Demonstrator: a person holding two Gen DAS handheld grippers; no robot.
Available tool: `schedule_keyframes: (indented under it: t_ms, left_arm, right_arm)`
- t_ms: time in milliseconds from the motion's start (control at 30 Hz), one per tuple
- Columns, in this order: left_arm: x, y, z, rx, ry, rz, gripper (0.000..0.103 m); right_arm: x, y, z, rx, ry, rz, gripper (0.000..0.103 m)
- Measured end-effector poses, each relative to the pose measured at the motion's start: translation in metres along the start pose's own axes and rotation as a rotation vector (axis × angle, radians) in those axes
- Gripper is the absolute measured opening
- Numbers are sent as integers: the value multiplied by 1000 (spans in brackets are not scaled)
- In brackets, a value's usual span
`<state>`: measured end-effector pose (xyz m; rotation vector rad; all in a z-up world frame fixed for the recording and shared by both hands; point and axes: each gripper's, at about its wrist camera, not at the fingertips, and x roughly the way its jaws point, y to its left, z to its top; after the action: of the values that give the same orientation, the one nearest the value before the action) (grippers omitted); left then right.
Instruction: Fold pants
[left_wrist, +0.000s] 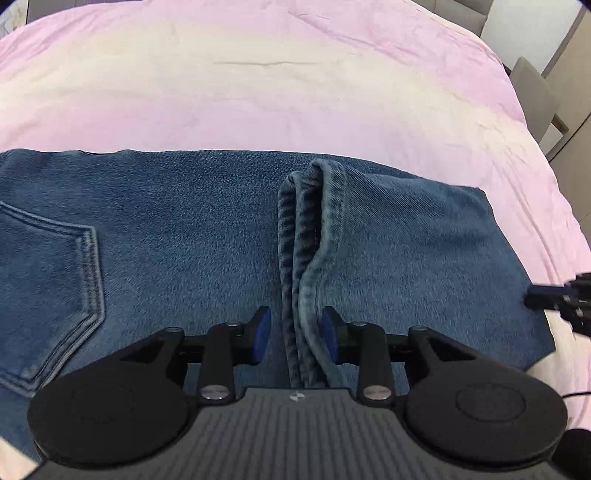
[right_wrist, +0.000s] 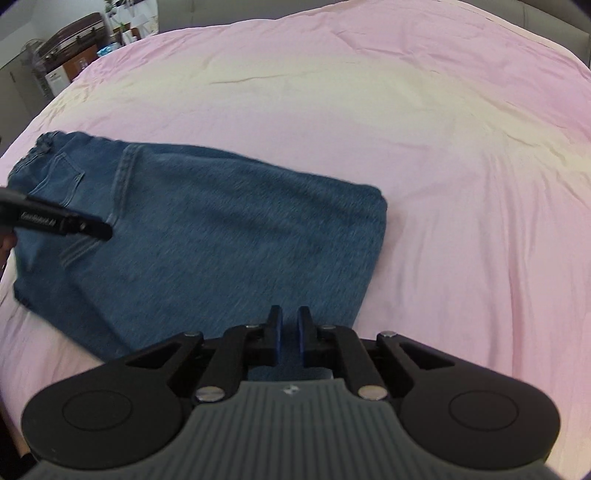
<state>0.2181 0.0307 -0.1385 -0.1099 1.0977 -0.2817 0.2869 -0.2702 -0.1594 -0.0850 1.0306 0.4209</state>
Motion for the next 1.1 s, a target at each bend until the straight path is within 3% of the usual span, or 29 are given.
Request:
schedule_keyframes:
  t_ms: [200, 333, 433, 500, 533, 567, 833, 933, 1100]
  left_arm:
    - [-5, -7, -19, 25, 13, 16, 37]
    - [7, -2, -18, -28, 43, 15, 36]
    - [2, -7, -13, -26, 43, 28, 35]
    - [-8, -9, -15, -14, 21, 36, 36]
    - [-12, -9, -17, -17, 15, 36, 36]
    - [-17, -9, -20, -22, 8, 34, 36]
    - [-49, -24, -56, -4, -36, 45, 36]
    - [-51, -11, -73, -44, -32, 36, 36]
    - [-55, 5, -76, -95, -27, 22, 28]
  right_arm:
    - [-6, 16, -41, -37, 29, 6, 2]
    - [19, 14, -48, -40, 47, -16, 0]
    - [-1, 12, -46, 9, 7, 12, 0]
    - [-21, 5, -51, 55, -25, -6, 14]
    - [-28, 2, -56, 71, -33, -29, 32]
    - [-34, 3, -64, 83, -36, -50, 37]
    - [-14, 27, -86, 73, 31, -161, 36]
    - [-12, 27, -74, 75, -29, -202, 35]
    - [-9, 30, -71, 60, -16, -236, 35]
